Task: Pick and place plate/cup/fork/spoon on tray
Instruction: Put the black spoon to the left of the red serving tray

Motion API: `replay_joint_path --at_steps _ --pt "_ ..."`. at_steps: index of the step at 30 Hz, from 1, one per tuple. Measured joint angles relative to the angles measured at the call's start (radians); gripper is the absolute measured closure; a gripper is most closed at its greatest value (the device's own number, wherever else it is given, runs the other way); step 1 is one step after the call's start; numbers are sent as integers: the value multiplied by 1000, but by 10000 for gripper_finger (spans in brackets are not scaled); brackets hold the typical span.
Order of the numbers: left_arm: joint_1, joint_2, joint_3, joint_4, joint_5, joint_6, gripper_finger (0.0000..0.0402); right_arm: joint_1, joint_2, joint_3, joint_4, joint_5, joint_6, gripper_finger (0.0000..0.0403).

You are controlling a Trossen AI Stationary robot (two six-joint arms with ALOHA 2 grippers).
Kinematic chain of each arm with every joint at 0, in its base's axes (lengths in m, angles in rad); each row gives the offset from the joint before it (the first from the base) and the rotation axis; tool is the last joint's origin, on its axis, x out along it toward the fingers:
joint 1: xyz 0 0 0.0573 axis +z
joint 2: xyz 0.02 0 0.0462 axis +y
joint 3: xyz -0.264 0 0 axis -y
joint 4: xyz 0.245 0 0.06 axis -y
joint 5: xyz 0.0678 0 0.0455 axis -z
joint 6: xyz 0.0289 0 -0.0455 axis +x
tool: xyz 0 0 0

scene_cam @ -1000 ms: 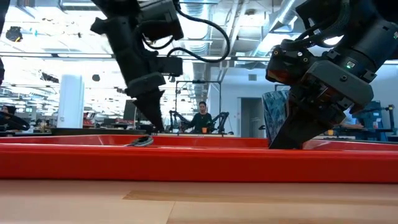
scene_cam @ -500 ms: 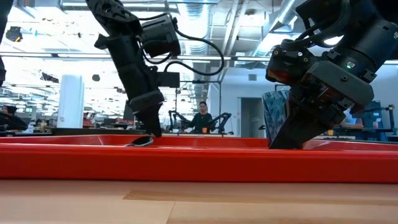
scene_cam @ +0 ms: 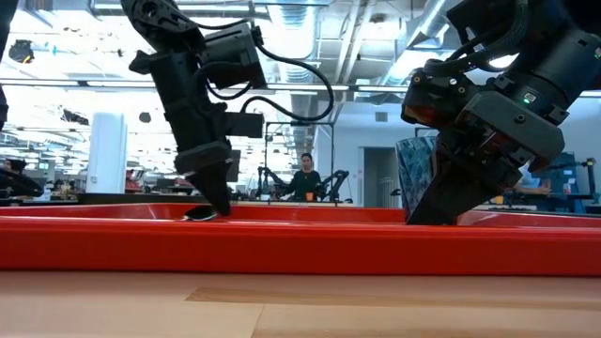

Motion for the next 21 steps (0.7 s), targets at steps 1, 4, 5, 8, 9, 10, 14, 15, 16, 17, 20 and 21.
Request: replay_joint_path --at_steps 1,4,5,8,9,10,14,15,16,17,20,21 --pt "-7 0 0 -6 -3 0 401 0 0 0 0 0 0 399" --pt "-28 0 0 -15 -27 -4 401 0 0 0 0 0 0 399" --pt "-32 0 0 -12 -30 -4 401 0 0 0 0 0 0 399" --pt "-46 -1 13 -8 -26 -6 401 0 0 0 0 0 0 399" --pt "-54 -1 21 -5 -27 -6 401 0 0 0 0 0 0 399" --pt "-64 -1 29 -6 -27 -6 401 0 0 0 0 0 0 399" --pt "-114 -2 50 -2 14 1 401 0 0 0 0 0 0 399" --pt "-129 -2 50 -5 42 -1 401 0 0 0 0 0 0 399" --pt "-144 -2 50 -14 69 -8 401 0 0 0 0 0 0 399" --pt "-160 -2 50 -27 89 -19 401 0 0 0 0 0 0 399" --pt "-203 -2 50 -67 111 -51 401 0 0 0 0 0 0 399" --pt "-212 -2 50 -82 111 -60 401 0 0 0 0 0 0 399"
